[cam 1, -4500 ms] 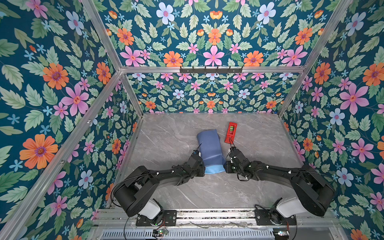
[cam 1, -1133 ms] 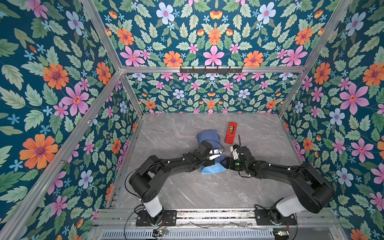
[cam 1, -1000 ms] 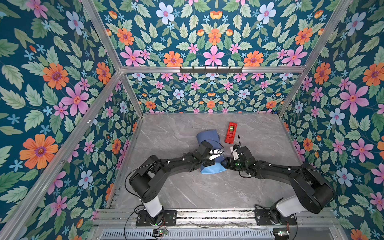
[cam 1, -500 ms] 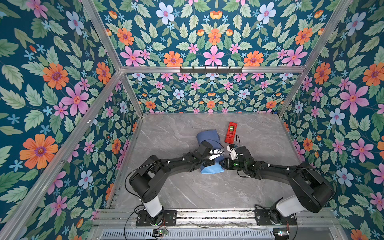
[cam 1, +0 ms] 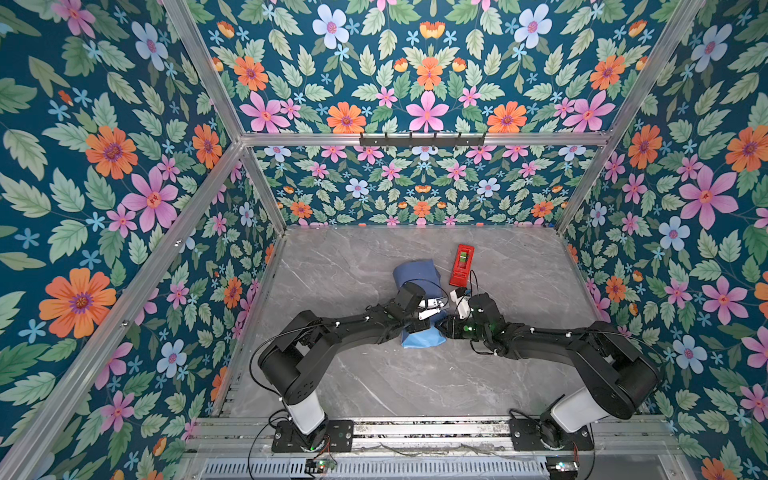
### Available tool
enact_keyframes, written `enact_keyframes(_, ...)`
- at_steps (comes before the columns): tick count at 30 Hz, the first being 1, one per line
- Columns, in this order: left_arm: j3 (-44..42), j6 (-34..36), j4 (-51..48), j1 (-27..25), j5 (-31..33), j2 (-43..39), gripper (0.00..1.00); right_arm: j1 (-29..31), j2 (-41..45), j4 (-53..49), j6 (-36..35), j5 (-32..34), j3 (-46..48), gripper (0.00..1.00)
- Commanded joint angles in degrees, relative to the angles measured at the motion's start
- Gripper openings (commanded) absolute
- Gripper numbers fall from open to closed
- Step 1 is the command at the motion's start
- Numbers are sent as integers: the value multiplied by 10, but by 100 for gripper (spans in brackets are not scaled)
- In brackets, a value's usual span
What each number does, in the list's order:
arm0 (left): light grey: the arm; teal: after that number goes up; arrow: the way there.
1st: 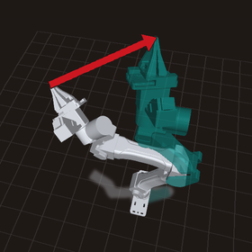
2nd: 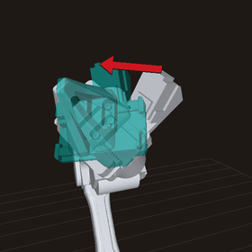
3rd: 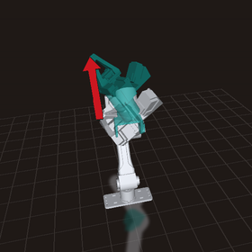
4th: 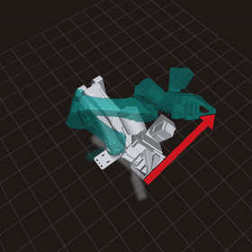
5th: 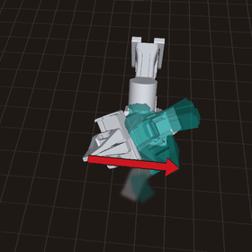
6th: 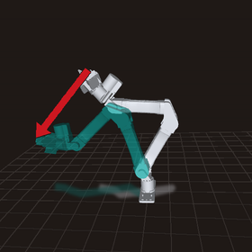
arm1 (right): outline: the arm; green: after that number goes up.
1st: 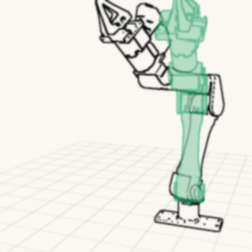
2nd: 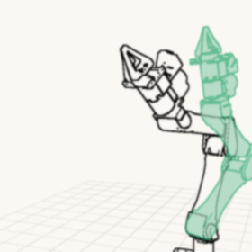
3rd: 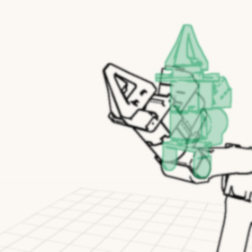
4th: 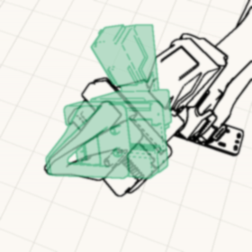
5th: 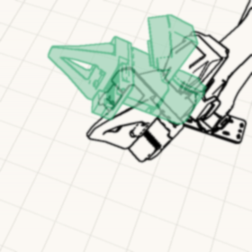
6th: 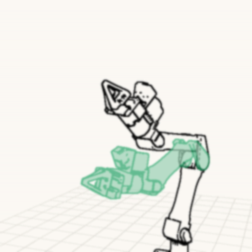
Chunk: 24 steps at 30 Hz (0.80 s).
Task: Wrap the gift box in paper
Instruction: 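Press the paper corner inward with the right gripper toward the left gripper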
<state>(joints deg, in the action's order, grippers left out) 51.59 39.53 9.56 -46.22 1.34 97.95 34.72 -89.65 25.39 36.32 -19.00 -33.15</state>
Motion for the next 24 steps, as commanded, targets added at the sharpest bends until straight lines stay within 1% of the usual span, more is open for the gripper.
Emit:
enact_keyframes(1, -1, -2, -51, 1, -8, 5, 79, 2, -12, 49, 15, 6, -3, 32)
enact_keyframes(8, -1, -2, -52, 2, -10, 5, 79, 11, -46, 100, 28, 14, -9, 29)
enact_keyframes(12, -1, -3, -52, 1, -13, 6, 79, 13, -49, 133, 35, 26, -4, 28)
enact_keyframes(14, 0, -3, -53, 1, -13, 7, 79, 14, -70, 138, 35, 32, -3, 28)
enact_keyframes(24, 4, -4, -62, 1, -18, 7, 80, 14, -98, 188, 39, 39, 5, 26)
